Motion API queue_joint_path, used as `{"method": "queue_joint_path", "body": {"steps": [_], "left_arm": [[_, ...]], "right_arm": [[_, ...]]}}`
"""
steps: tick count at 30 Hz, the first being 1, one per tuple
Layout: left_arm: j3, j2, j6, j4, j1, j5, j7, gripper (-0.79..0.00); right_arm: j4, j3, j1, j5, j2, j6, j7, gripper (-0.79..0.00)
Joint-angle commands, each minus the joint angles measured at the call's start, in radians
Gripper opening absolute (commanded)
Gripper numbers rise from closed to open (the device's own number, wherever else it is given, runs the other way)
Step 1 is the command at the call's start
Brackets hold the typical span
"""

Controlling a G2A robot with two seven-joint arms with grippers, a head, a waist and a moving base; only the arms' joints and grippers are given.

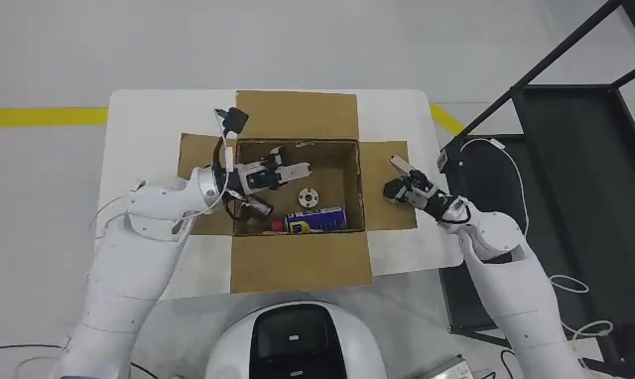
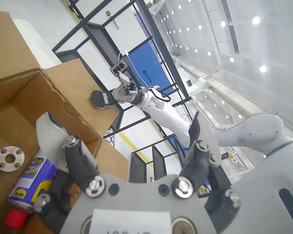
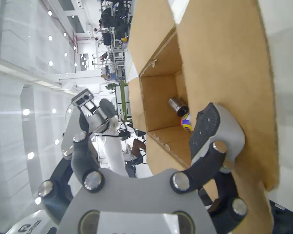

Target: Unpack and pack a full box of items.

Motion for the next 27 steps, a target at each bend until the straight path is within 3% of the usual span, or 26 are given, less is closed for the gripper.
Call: {"method": "queue_joint_path", "body": {"steps": [1, 8, 16, 23, 27], "left_arm": [[-0.074, 0.014, 0.002, -0.062, 0.070, -0.007, -0.004, 0.000], [-0.207, 0.040, -0.005, -0.115, 0.188, -0.026, 0.008, 0.000], [-0.220, 0.049, -0.001, -0.045, 0.214, -0.023, 0.028, 0.000], [-0.235, 0.057, -0.034, -0.033, 0.231, -0.041, 0.045, 0.000], [-0.255, 0.061, -0.064, -0.033, 0.253, -0.061, 0.070, 0.000]], "right_arm": [[0.013, -0.015, 0.011, -0.024, -0.002, 0.022, -0.023, 0.000], [0.076, -0.067, 0.062, -0.052, -0.007, 0.089, -0.025, 0.000], [0.114, -0.115, 0.120, -0.080, -0.011, 0.146, -0.017, 0.000], [-0.042, -0.064, 0.067, -0.109, -0.005, 0.072, -0.076, 0.000], [-0.164, -0.073, 0.056, -0.189, 0.002, 0.048, -0.019, 0.000]]}}
